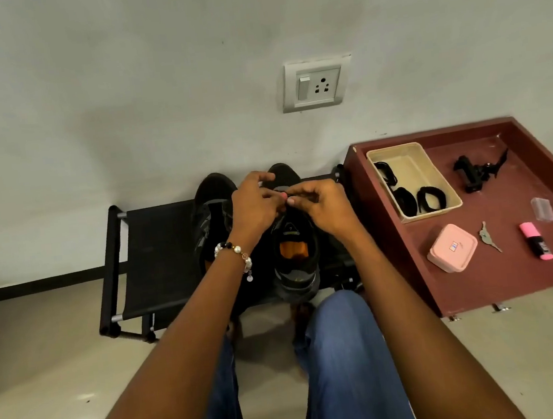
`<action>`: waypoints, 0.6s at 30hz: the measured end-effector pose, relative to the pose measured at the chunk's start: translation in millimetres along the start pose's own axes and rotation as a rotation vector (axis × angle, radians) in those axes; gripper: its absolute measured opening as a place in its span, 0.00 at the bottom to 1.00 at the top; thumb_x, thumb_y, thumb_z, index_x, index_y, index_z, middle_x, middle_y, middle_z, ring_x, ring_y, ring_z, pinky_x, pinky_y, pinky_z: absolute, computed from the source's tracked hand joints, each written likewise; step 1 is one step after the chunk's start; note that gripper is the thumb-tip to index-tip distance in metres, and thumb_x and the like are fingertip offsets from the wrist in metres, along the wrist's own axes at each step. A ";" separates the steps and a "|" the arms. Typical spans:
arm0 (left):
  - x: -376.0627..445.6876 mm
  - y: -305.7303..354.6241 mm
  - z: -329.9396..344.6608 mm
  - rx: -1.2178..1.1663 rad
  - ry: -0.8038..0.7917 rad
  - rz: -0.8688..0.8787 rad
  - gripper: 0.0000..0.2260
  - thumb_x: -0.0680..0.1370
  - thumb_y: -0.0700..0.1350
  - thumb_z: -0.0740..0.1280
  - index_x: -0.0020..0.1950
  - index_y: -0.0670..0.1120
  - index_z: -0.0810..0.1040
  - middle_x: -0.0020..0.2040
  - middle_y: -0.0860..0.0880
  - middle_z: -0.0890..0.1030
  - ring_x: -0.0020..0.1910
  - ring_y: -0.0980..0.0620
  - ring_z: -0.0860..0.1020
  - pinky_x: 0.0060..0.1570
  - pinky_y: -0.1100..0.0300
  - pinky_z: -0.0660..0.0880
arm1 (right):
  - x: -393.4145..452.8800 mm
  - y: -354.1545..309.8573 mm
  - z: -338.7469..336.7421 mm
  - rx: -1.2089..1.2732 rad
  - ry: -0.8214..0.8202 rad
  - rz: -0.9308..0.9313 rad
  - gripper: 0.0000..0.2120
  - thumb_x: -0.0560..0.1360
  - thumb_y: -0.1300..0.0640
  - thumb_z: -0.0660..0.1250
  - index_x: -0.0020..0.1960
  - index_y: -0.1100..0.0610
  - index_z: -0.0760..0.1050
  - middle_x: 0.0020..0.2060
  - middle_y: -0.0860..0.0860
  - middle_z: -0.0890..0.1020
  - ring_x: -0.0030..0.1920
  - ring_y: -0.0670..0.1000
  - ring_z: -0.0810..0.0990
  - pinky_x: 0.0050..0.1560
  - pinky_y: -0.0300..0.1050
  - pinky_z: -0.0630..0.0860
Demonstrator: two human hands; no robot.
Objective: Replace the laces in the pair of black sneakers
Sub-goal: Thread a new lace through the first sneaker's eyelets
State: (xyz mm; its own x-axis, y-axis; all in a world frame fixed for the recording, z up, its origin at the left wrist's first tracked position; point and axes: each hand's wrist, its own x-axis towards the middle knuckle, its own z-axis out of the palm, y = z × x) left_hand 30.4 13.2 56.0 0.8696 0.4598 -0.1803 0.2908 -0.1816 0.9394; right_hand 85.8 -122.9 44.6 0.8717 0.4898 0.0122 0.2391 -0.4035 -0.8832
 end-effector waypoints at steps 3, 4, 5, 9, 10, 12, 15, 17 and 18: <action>18.8 -13.3 4.3 -0.017 0.004 -0.034 0.12 0.75 0.37 0.72 0.57 0.41 0.77 0.42 0.44 0.84 0.39 0.50 0.84 0.39 0.62 0.81 | 15.8 18.4 9.0 0.067 0.066 0.041 0.09 0.73 0.65 0.73 0.52 0.59 0.84 0.41 0.48 0.85 0.41 0.40 0.83 0.47 0.39 0.80; 25.2 -19.1 6.1 -0.018 0.027 -0.035 0.11 0.75 0.39 0.72 0.56 0.40 0.78 0.41 0.44 0.84 0.38 0.50 0.84 0.41 0.61 0.81 | 20.2 23.8 11.1 0.065 0.112 0.050 0.07 0.73 0.63 0.73 0.51 0.58 0.85 0.40 0.48 0.85 0.39 0.39 0.82 0.44 0.38 0.79; 30.8 -24.5 7.8 -0.008 0.064 -0.034 0.10 0.74 0.40 0.73 0.54 0.40 0.80 0.42 0.45 0.84 0.39 0.51 0.83 0.43 0.60 0.81 | 23.8 28.6 12.8 0.058 0.171 0.063 0.06 0.73 0.62 0.73 0.50 0.58 0.85 0.40 0.49 0.86 0.39 0.40 0.82 0.44 0.39 0.79; 47.4 -46.1 17.7 0.136 0.097 -0.020 0.13 0.73 0.47 0.75 0.55 0.43 0.83 0.49 0.49 0.84 0.48 0.55 0.81 0.52 0.65 0.76 | 43.0 48.1 18.5 -0.012 0.259 0.140 0.06 0.74 0.60 0.73 0.50 0.59 0.85 0.44 0.52 0.86 0.46 0.47 0.84 0.53 0.41 0.79; 47.9 -49.3 20.4 0.173 0.062 -0.002 0.17 0.71 0.49 0.76 0.57 0.43 0.82 0.52 0.49 0.83 0.51 0.55 0.80 0.53 0.65 0.75 | 45.9 49.7 20.1 -0.053 0.237 0.146 0.06 0.74 0.60 0.73 0.50 0.59 0.85 0.44 0.53 0.86 0.47 0.47 0.84 0.53 0.40 0.78; 49.5 -56.6 26.3 0.238 0.026 0.023 0.23 0.69 0.52 0.77 0.60 0.44 0.81 0.56 0.49 0.82 0.55 0.55 0.79 0.52 0.67 0.73 | 52.2 53.8 24.9 -0.120 0.202 0.133 0.07 0.74 0.61 0.72 0.51 0.60 0.85 0.46 0.54 0.86 0.48 0.47 0.83 0.52 0.37 0.76; 51.6 -65.4 30.1 0.259 0.061 0.017 0.25 0.67 0.53 0.78 0.61 0.47 0.80 0.59 0.49 0.79 0.56 0.54 0.78 0.52 0.64 0.74 | 60.1 56.7 31.3 -0.160 0.197 0.124 0.08 0.73 0.62 0.73 0.52 0.61 0.84 0.46 0.56 0.85 0.47 0.48 0.82 0.50 0.35 0.75; 51.9 -67.8 31.2 0.275 0.089 0.019 0.24 0.68 0.52 0.77 0.62 0.47 0.80 0.59 0.48 0.79 0.55 0.52 0.78 0.54 0.61 0.76 | 65.4 58.2 33.5 -0.167 0.201 0.135 0.08 0.72 0.62 0.74 0.50 0.61 0.85 0.45 0.55 0.86 0.45 0.48 0.82 0.51 0.38 0.77; 51.2 -68.2 32.2 0.283 0.102 0.026 0.23 0.69 0.51 0.76 0.62 0.47 0.80 0.58 0.49 0.78 0.54 0.52 0.78 0.53 0.61 0.76 | 67.5 59.3 34.3 -0.180 0.200 0.142 0.07 0.72 0.62 0.74 0.49 0.61 0.85 0.44 0.55 0.86 0.45 0.48 0.83 0.52 0.39 0.78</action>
State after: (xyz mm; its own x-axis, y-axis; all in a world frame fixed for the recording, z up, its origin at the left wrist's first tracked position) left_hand 67.9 21.1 -26.7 0.8375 0.5344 -0.1138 0.3814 -0.4227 0.8221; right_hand 144.2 -87.3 -23.1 0.9646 0.2637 0.0024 0.1650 -0.5965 -0.7854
